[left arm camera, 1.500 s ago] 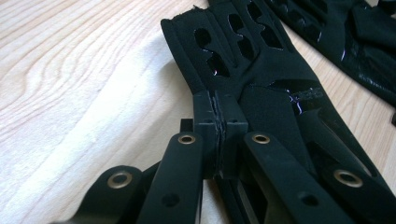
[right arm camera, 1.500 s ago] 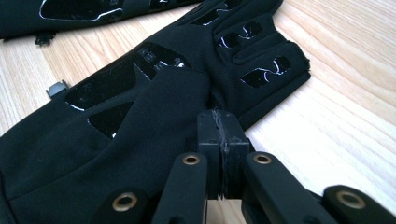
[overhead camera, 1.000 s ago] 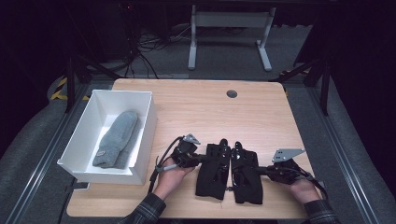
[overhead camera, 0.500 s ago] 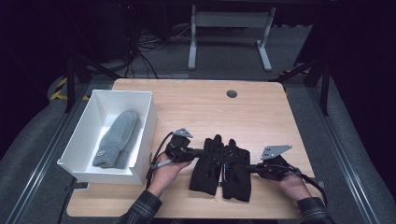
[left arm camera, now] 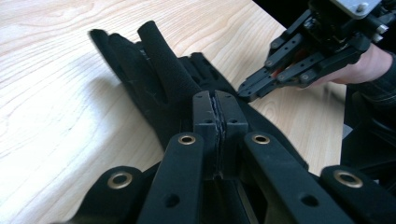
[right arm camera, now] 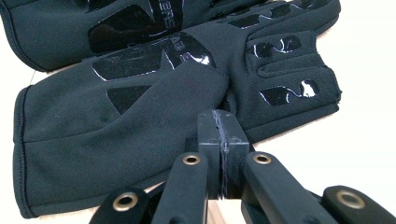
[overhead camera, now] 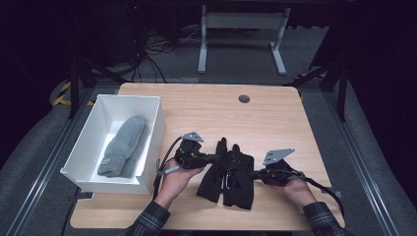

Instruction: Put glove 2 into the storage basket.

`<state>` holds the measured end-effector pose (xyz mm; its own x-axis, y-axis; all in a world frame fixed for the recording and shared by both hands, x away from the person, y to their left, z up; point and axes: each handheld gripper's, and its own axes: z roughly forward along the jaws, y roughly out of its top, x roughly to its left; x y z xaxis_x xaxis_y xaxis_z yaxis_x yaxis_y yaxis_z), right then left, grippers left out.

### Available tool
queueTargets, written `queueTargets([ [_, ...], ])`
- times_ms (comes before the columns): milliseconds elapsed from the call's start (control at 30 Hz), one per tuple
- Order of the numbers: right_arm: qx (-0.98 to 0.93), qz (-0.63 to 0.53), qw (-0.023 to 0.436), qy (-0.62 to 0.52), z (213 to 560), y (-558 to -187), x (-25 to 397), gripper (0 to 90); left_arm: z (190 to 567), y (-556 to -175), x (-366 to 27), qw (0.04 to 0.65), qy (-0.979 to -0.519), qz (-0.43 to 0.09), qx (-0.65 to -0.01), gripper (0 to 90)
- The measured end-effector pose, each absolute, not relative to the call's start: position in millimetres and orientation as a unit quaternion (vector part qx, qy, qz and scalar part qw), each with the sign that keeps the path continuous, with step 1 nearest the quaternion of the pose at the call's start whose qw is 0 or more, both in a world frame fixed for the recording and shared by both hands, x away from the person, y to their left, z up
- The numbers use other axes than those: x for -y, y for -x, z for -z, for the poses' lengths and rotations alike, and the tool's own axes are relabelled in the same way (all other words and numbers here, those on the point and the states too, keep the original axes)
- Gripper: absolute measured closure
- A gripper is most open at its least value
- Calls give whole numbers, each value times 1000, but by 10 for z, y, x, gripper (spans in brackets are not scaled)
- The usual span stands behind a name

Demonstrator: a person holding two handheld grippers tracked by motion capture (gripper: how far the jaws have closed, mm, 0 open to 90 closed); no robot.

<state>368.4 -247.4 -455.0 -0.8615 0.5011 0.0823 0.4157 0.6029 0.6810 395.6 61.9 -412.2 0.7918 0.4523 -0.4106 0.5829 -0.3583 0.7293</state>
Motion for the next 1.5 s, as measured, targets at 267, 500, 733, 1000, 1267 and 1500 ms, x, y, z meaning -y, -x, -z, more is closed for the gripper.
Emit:
queueTargets([
  [267, -894, -372, 51, -246, 4570, -3760, 2307, 900, 4062, -3977, -479, 476, -822, 71, -304, 890],
  [500, -890, -380, 46, -247, 4588, -3818, 2192, 900, 4139, -3996, -340, 468, -826, 78, -304, 890],
  [733, -891, -383, 56, -239, 4598, -3842, 2056, 900, 4257, -4015, -181, 449, -836, 80, -304, 889],
  [1000, -893, -374, 81, -239, 4551, -3826, 2109, 885, 4378, -4020, -50, 450, -838, 89, -296, 831],
  [1267, -867, -371, 143, -301, 4449, -3887, 2559, 552, 4345, -3876, -31, 441, -850, 81, -276, 897],
  [1500, -840, -362, 168, -367, 4535, -4050, 2951, 340, 4492, -3804, 105, 402, -870, 87, -270, 900],
])
